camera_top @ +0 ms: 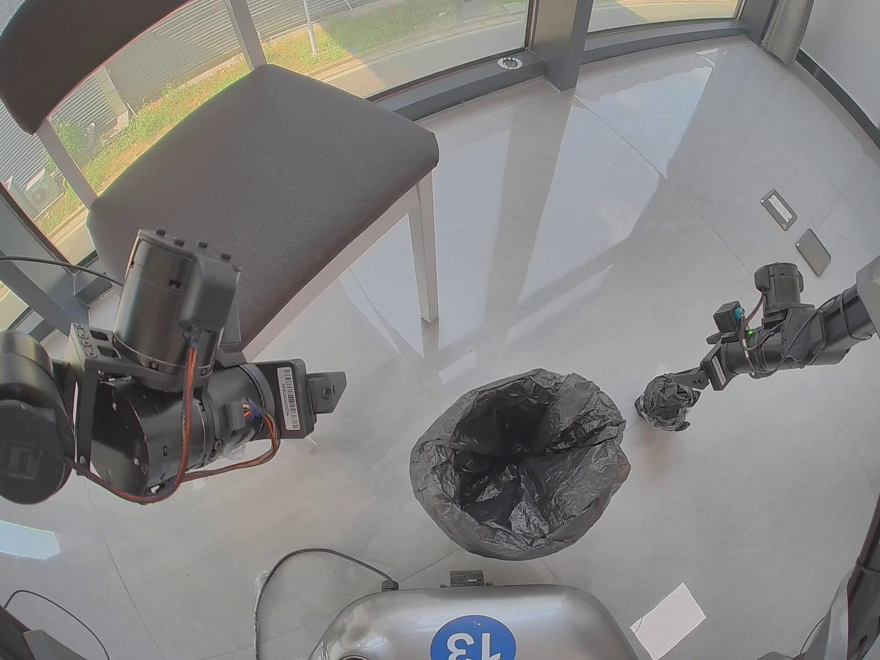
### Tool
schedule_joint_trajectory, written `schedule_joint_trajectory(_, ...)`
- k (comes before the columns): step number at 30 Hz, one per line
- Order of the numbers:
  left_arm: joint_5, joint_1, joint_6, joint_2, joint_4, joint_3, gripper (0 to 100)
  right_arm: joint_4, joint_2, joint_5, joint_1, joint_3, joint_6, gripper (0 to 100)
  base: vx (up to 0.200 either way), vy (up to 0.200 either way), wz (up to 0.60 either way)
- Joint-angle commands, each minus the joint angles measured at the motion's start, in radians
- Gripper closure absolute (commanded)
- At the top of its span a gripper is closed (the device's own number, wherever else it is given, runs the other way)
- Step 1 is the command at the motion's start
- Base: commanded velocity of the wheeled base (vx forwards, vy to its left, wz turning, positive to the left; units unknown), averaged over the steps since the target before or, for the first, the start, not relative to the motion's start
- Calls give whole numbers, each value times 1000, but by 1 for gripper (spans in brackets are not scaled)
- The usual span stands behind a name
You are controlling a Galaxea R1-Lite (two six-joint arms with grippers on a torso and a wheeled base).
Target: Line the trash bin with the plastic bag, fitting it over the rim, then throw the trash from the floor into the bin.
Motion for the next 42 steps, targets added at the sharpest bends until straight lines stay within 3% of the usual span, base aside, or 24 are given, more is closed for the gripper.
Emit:
schedule_joint_trajectory(1,-1,24,1,-26,-15,10,0,0,118,0,-7,-85,-1,0,0,0,0)
schedule_joint_trajectory(13,-3,56,2,-29,-57,16,0,57,275,0,-20,-266,-1,0,0,0,0)
schedule_joint_trajectory(31,-1,92,4,-4,-60,20,0,106,344,0,-29,-315,-2,0,0,0,0)
schedule_joint_trajectory(32,-1,92,4,-4,-60,20,0,106,344,0,-29,-315,-2,100,0,0,0)
schedule_joint_trajectory(42,-1,92,4,4,-61,20,0,114,329,-3,-40,-279,-2,100,0,0,0)
